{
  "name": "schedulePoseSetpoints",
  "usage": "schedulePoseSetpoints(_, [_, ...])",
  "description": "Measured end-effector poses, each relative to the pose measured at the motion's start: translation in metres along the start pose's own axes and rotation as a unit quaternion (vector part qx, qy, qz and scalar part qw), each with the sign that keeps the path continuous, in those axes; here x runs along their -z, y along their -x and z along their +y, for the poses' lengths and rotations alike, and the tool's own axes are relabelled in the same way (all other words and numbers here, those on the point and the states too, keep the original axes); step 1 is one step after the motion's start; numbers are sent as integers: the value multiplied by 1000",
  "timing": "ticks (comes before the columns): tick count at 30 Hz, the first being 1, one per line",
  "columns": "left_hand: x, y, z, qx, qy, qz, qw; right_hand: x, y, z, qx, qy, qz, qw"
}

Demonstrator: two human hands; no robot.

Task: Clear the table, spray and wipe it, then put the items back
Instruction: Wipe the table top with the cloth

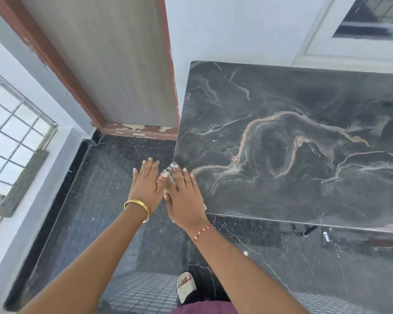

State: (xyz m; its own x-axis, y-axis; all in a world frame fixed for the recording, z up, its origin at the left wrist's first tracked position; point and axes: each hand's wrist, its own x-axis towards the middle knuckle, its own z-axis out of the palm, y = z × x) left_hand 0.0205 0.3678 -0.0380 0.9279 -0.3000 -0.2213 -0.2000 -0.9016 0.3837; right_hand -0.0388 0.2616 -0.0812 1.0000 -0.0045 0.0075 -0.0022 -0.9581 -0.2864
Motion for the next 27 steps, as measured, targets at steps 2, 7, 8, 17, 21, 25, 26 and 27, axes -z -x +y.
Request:
schedulePoseSetpoints(2, [-5, 0, 13, -14, 3, -6, 1000, 5, 13, 10, 10, 1, -4, 1000])
schedulePoseSetpoints(7, [-22, 0, 59, -63, 3, -28, 998, 21, 41, 55, 3, -10, -6, 1000])
schedulePoseSetpoints(8, [-25, 0, 68, -72, 0, -31, 997, 25, 45, 66, -4, -17, -12, 1000])
schedulePoseSetpoints(17, [-67, 14, 161, -141, -40, -71, 987, 64, 100, 180, -118, -19, -3, 993])
schedulePoseSetpoints(21, [-91, 19, 210, -171, -47, -80, 981, 79, 117, 229, -127, -32, 5, 991])
schedulePoseSetpoints(25, [-116, 21, 263, -199, -56, -98, 974, 92, 138, 274, -142, -40, 14, 989])
schedulePoseSetpoints(26, [-123, 20, 278, -204, -55, -101, 972, 96, 145, 287, -147, -38, 15, 988])
schedulePoseSetpoints(27, [-130, 20, 295, -210, -55, -104, 971, 100, 152, 302, -156, -39, 15, 987])
